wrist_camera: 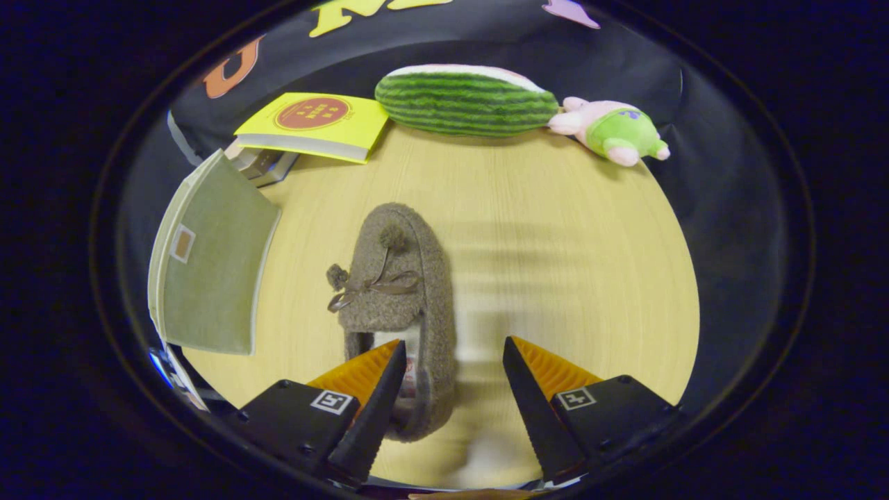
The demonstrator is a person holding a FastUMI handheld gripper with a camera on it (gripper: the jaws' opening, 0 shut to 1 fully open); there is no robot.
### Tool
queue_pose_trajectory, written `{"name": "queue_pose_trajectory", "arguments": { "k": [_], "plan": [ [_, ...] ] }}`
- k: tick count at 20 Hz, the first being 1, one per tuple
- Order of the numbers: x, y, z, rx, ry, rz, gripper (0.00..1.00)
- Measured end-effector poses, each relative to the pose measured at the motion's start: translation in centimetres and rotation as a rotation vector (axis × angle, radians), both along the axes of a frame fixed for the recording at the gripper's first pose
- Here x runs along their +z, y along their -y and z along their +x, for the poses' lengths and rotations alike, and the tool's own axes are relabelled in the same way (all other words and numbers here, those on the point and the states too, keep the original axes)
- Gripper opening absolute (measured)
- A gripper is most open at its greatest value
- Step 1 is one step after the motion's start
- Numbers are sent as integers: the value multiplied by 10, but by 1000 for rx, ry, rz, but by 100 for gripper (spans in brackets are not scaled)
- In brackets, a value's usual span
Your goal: Open the storage box then place both shoes into the box .Put the left shoe in first, then the right shoe, with the right side of both shoes facing outward in a uniform manner.
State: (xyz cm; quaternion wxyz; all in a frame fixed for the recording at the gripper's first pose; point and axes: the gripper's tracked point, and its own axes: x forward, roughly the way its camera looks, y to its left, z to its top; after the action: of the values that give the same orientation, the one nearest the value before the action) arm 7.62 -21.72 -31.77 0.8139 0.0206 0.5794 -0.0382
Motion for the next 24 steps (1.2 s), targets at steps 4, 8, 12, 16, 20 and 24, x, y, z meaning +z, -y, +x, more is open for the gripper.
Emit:
{"name": "queue_pose_trajectory", "arguments": {
  "k": [4,8,12,16,20,24],
  "plan": [
    [-16,-8,10,27,-55,4,56],
    [-22,-2,4,-2,-72,-25,6],
    [0,1,-5,-48,-51,-19,6],
    [43,-21,-7,-47,31,30,6],
    [97,-45,-11,-56,101,54,6],
    [135,-72,-11,-50,149,32,6]
  ]
}}
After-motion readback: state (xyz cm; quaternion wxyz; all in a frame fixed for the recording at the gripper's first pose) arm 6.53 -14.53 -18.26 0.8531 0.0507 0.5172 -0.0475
